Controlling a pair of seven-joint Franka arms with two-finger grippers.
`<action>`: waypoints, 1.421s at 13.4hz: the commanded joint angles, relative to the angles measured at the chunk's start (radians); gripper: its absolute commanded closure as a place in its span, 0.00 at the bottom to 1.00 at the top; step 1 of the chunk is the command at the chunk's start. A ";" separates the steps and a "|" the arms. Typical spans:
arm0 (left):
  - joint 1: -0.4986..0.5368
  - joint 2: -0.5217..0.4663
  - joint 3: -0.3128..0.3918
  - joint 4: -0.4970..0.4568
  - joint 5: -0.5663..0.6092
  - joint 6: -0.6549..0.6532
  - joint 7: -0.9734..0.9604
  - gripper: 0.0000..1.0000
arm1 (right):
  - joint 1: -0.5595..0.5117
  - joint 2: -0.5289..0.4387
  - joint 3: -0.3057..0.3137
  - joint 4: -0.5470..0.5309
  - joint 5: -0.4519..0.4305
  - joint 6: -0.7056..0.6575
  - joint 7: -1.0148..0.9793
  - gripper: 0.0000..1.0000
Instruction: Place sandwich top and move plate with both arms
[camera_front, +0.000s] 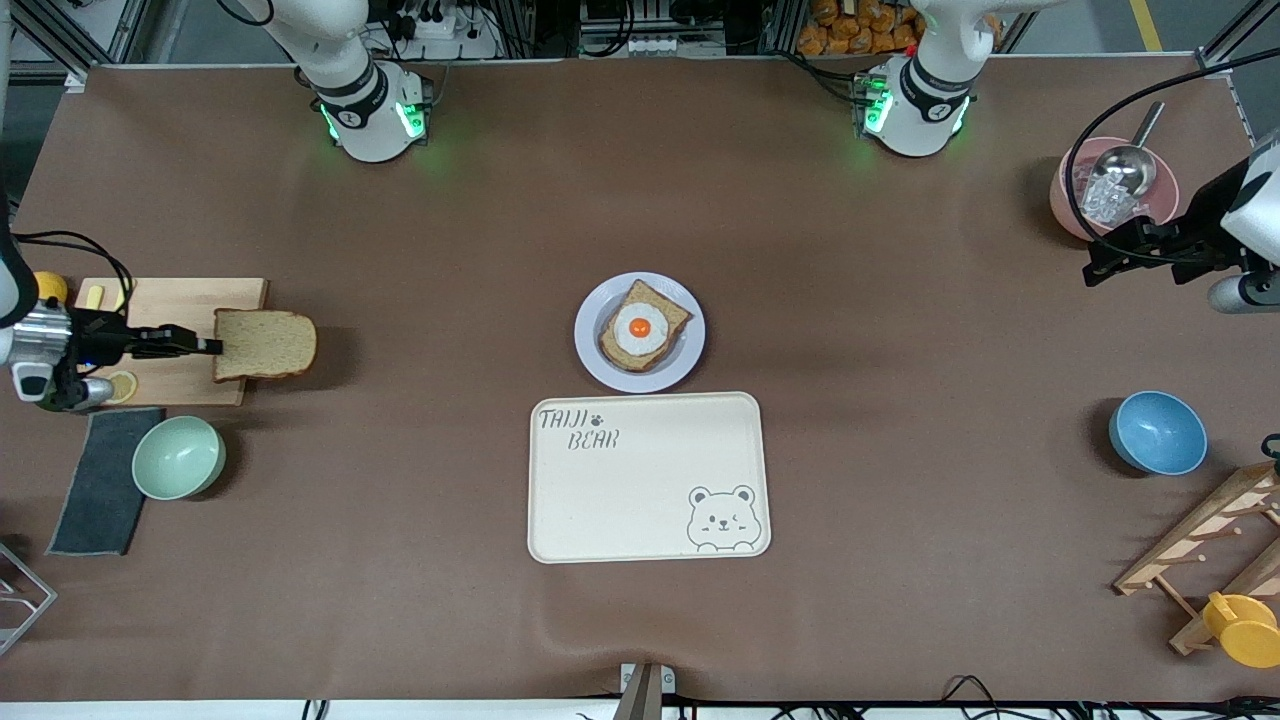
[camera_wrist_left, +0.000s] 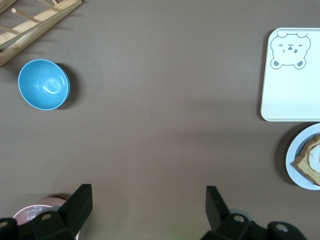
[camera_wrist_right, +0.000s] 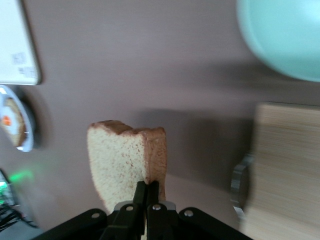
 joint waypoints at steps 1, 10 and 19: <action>0.005 0.004 -0.003 0.001 -0.025 0.018 -0.017 0.00 | 0.073 -0.033 -0.007 -0.015 0.064 -0.023 0.089 1.00; 0.021 0.068 0.000 -0.004 -0.211 0.031 0.000 0.00 | 0.287 -0.037 -0.009 -0.015 0.194 -0.003 0.214 1.00; 0.048 0.180 0.000 -0.063 -0.503 0.091 0.147 0.00 | 0.477 -0.036 -0.007 -0.101 0.401 0.153 0.235 1.00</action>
